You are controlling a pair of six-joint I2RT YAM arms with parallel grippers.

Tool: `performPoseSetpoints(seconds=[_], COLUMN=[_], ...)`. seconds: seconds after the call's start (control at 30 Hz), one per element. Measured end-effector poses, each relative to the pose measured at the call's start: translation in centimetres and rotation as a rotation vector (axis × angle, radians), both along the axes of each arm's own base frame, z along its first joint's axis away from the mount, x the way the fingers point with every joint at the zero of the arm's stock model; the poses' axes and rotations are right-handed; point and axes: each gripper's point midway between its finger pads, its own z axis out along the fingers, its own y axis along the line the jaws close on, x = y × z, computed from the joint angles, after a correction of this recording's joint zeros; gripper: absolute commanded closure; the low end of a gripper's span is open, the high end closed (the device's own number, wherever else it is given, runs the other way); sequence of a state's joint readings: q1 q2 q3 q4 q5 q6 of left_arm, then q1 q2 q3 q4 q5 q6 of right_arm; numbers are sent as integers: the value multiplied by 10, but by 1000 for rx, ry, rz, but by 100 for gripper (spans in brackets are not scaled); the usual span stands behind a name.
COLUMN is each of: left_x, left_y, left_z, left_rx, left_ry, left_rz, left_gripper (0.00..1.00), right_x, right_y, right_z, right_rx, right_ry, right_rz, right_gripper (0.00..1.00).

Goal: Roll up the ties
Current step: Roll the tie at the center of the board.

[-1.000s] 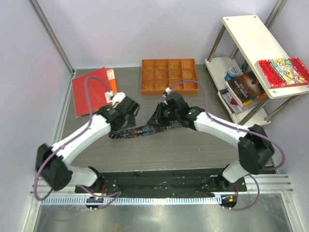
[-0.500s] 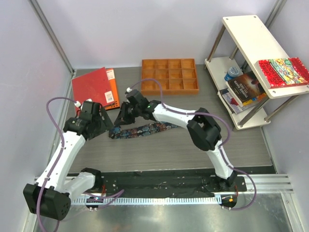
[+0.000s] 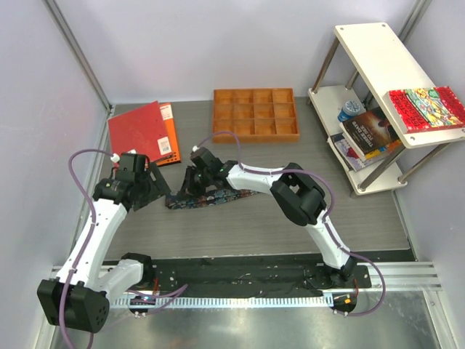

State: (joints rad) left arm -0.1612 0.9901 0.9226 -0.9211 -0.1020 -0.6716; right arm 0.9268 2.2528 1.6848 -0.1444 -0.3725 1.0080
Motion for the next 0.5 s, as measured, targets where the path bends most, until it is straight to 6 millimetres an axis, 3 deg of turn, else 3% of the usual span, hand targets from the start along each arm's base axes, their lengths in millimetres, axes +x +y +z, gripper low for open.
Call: performPoseSetpoints(seconds=[0.13,0.37,0.5], left_x=[1,10,14], left_y=[-5,-12,-13], left_z=[-6,-17,-36], left_rx=[-29,-55,-63], left_ry=[4,3,25], left_rz=[-14,-26,-9], left_gripper=[22,25,27], right_x=[-4,2,3], right_y=[-25,-29,-30], right_z=[-35,-31,-32], right_rx=[-59,-33,-28], right_ry=[58,48,45], right_rz=[-19,-26,-27], right_gripper=[88,89,89])
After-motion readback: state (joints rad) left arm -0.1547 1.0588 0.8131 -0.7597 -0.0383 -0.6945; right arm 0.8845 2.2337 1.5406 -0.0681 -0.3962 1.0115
